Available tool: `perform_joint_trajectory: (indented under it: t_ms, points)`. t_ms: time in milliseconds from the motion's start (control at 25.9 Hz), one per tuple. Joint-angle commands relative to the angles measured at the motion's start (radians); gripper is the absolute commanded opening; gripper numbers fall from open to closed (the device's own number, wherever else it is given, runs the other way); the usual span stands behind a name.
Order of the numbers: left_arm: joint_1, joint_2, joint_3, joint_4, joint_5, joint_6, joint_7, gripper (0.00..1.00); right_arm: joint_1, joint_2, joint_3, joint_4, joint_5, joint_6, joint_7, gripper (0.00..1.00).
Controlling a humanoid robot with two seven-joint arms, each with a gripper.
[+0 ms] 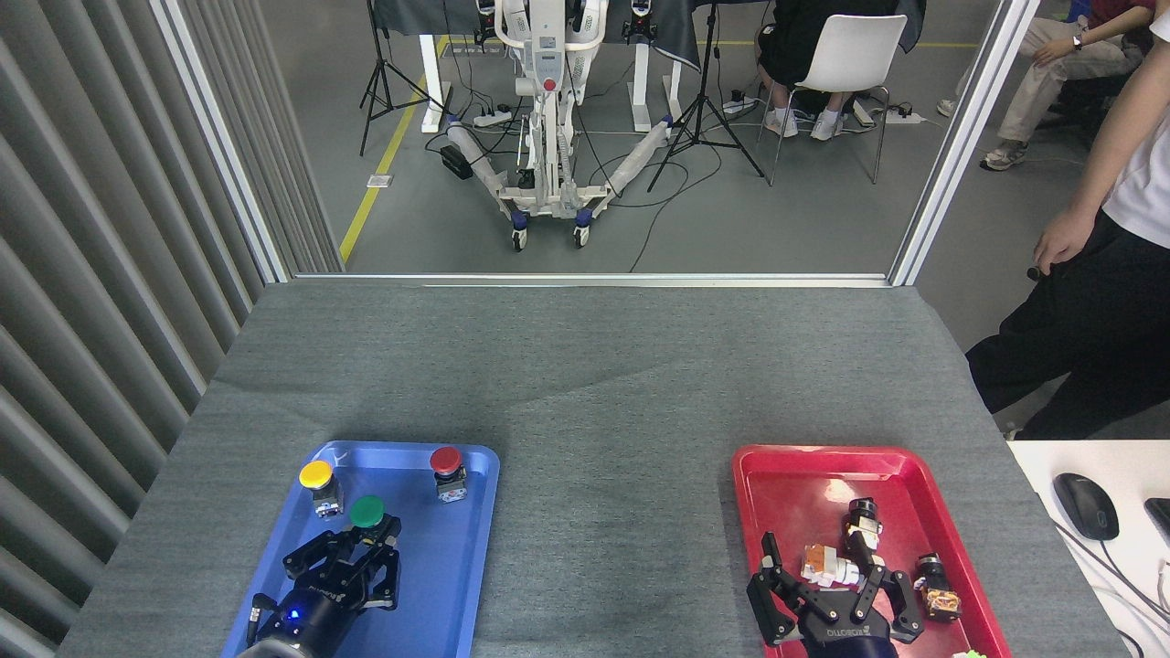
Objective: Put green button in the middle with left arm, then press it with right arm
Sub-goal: 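Carry the green button out of the blue tray toward the table middle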
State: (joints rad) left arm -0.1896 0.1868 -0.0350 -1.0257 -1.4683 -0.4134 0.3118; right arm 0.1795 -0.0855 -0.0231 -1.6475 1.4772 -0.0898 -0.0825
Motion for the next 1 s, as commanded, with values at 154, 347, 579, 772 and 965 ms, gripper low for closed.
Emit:
perform_joint_trajectory:
  t_ms: [154, 347, 579, 772, 965]
  points:
    - [-0.028, 0.123, -0.237, -0.157, 0.221, -0.179, 0.039, 0.0, 0.0, -0.003, 0.0, 0.0, 0.0, -0.001, 0.0, 1.0]
    - [-0.065, 0.128, -0.442, -0.194, 0.241, -0.016, 0.038, 0.0, 0.0, -0.007, 0.0, 0.0, 0.0, -0.001, 0.0, 1.0]
    - [-0.226, 0.126, -0.85, -0.198, 0.428, 0.294, 0.033, 0.0, 0.0, -0.007, 0.0, 0.0, 0.0, -0.014, 0.0, 1.0]
    - [-0.248, 0.054, -0.925, -0.142, 0.445, 0.367, 0.03, 0.0, 0.001, -0.005, 0.002, 0.0, -0.002, -0.014, 0.0, 1.0]
    - [-0.264, -0.084, -0.947, 0.009, 0.428, 0.369, 0.03, 0.0, 0.001, -0.003, 0.002, 0.0, 0.0, -0.013, 0.0, 1.0]
